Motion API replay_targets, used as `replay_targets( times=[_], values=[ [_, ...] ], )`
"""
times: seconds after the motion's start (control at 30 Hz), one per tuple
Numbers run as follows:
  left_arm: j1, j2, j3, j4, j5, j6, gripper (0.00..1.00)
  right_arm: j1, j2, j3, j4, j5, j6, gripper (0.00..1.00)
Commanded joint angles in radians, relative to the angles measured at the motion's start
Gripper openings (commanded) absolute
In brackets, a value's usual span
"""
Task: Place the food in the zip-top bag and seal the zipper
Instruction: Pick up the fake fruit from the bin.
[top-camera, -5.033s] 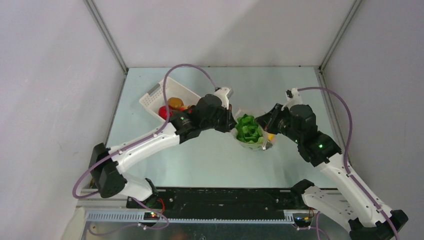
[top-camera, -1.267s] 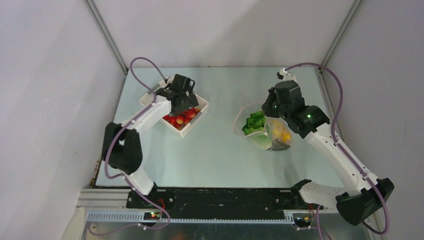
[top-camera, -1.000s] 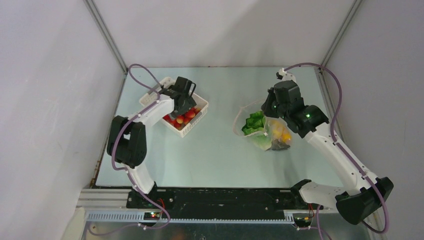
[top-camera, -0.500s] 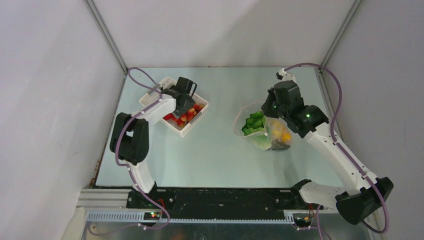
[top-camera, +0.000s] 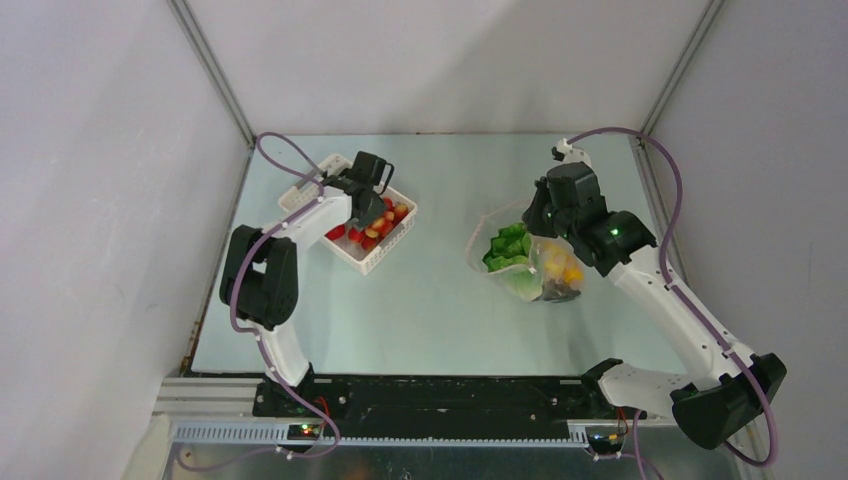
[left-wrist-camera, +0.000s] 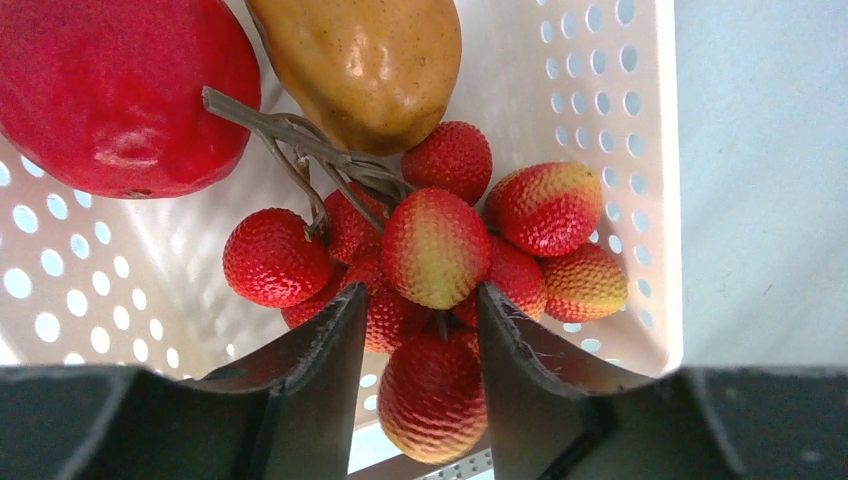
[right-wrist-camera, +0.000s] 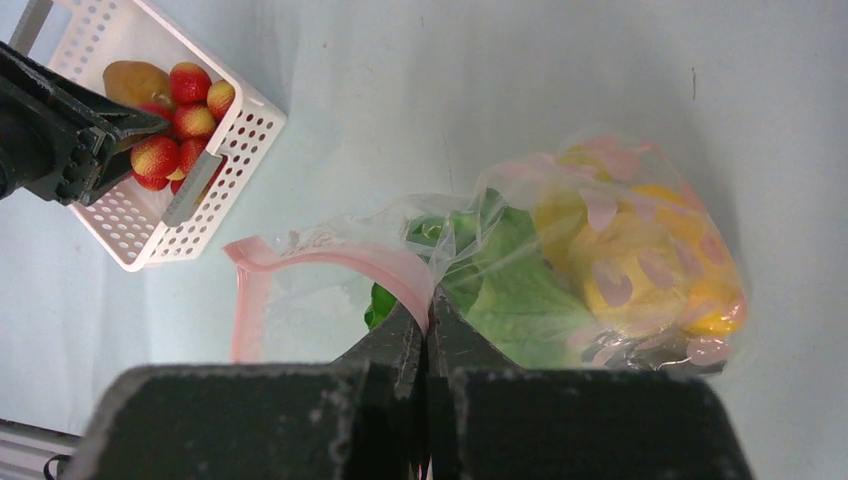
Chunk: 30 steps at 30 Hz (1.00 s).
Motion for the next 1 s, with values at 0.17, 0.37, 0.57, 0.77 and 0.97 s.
replay_targets(
  times=[0.17,0.37,0.57,0.77,0.97],
  values=[
    [-0.002,-0.002,0.045,-0.021,-0.009,0.041,0.3,0.011,-0.007,0.001,0.017,0.012,0.021,0.0],
    [-0.001,0.016,0.06,-0.021,0.001,0.053,0.14,0.014,-0.016,0.001,0.009,0.026,0.023,0.0],
    [-0.001,-0.02,0.041,-0.014,-0.017,0.066,0.0,0.017,-0.015,0.001,0.009,0.027,0.024,0.0],
    [0.001,-0.067,0.012,0.0,-0.046,0.086,0.0,0.019,-0.013,0.001,0.009,0.026,0.023,0.0],
    [0.025,-0.116,-0.034,0.025,-0.046,0.085,0.11,0.02,-0.011,0.001,0.004,0.03,0.02,0.0]
  ],
)
